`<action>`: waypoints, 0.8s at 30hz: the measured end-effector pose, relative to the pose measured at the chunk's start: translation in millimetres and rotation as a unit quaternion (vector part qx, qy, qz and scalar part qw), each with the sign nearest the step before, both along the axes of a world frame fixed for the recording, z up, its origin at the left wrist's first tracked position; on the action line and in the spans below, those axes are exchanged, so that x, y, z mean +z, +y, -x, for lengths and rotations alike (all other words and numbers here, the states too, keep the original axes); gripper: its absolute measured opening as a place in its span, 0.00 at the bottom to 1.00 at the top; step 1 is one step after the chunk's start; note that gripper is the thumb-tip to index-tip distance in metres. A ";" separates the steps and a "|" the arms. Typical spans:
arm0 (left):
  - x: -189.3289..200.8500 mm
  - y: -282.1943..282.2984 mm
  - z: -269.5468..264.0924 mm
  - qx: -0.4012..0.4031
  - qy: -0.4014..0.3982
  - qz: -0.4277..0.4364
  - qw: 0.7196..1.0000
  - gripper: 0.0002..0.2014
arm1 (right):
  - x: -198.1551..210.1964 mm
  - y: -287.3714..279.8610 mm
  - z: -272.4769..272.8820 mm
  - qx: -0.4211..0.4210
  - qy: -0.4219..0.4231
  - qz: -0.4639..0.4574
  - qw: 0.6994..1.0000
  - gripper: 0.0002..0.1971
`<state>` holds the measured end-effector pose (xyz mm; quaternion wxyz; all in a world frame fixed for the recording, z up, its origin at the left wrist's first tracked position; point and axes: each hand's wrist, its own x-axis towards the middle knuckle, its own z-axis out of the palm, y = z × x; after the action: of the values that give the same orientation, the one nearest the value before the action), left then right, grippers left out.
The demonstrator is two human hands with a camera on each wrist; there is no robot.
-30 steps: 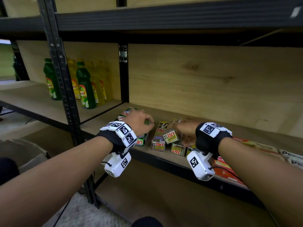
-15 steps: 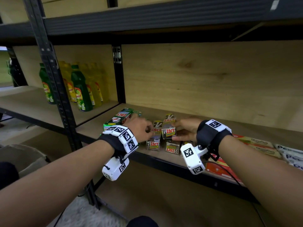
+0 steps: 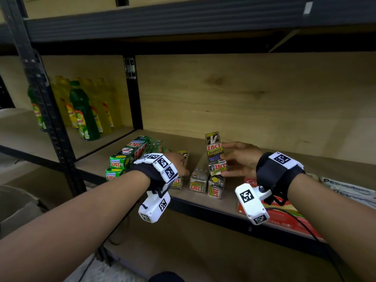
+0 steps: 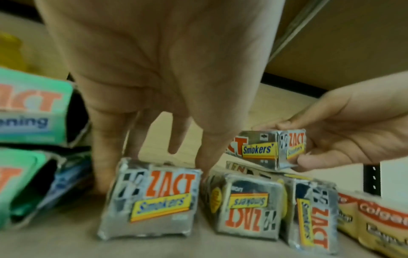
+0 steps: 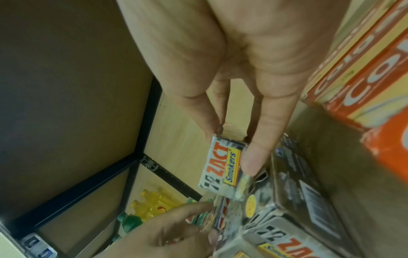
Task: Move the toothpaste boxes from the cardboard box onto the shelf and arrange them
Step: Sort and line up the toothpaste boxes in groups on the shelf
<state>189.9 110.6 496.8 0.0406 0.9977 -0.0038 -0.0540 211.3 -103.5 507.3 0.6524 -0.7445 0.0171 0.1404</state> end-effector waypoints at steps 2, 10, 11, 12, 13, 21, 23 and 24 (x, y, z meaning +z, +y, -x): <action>0.6 -0.7 -3.0 0.007 0.024 0.000 1.000 0.32 | -1.9 -5.1 0.4 -0.001 0.002 -0.007 1.000 0.18; 0.8 2.8 -1.5 0.054 -0.074 0.100 0.991 0.28 | 3.8 -2.1 4.4 0.004 0.004 -0.015 1.000 0.20; 2.9 4.3 -0.1 0.058 -0.088 0.129 0.986 0.29 | 5.0 1.0 5.1 0.004 0.000 -0.014 1.000 0.20; 6.5 6.2 1.4 0.060 -0.098 0.156 0.981 0.29 | 6.4 4.8 6.1 0.004 -0.003 -0.014 1.000 0.20; 11.2 9.2 3.2 0.063 -0.106 0.178 0.976 0.29 | 7.8 9.5 7.5 0.005 -0.005 -0.015 1.000 0.19; 47.7 60.1 13.1 0.104 -0.159 0.258 0.947 0.27 | 20.3 63.3 20.1 0.042 -0.018 -0.032 0.998 0.18; 52.9 75.5 16.5 0.115 -0.174 0.227 0.951 0.27 | 21.7 78.3 22.1 0.048 -0.019 -0.042 0.998 0.18; 54.7 83.7 18.9 0.120 -0.181 0.204 0.955 0.27 | 22.0 86.9 23.1 0.052 -0.017 -0.047 0.997 0.19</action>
<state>171.1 194.3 551.4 0.2478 0.9544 0.0983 0.1344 188.2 -16.6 529.3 0.6790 -0.7151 -0.0394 0.1616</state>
